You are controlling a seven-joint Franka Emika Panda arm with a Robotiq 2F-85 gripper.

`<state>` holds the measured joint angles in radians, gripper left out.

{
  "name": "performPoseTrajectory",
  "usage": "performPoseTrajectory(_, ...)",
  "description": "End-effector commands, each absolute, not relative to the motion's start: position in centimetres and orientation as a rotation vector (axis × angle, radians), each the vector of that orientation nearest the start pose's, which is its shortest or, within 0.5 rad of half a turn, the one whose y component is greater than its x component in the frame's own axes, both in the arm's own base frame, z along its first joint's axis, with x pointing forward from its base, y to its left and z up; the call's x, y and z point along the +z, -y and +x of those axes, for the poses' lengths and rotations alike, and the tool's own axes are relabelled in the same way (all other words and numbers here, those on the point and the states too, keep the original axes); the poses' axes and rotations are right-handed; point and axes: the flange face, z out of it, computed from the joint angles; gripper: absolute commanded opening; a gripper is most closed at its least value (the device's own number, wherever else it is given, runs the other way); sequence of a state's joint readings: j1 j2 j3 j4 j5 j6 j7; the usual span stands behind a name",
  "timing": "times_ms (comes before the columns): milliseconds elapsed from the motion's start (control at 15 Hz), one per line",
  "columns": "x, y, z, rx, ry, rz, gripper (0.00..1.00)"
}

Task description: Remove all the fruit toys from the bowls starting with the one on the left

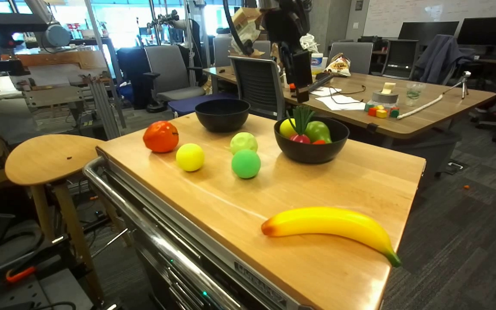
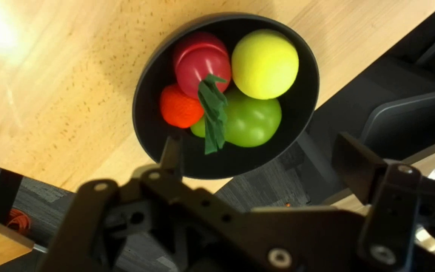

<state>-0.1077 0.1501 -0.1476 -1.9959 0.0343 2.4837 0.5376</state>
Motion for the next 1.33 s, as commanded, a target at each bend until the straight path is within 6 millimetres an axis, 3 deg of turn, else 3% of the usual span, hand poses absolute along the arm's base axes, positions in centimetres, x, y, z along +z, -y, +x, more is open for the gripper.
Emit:
performPoseTrajectory(0,41.0,15.1,60.6,-0.499,-1.218,-2.870,0.98)
performPoseTrajectory(67,40.5,15.1,60.6,-0.485,-1.222,-2.890,0.98)
performPoseTrajectory(200,39.6,15.3,60.7,-0.484,-1.219,-2.920,0.71)
performPoseTrajectory(800,38.5,15.4,60.3,-0.488,-1.186,-2.948,0.02)
performPoseTrajectory(1267,40.5,18.8,58.8,-0.538,-1.180,-2.905,0.01)
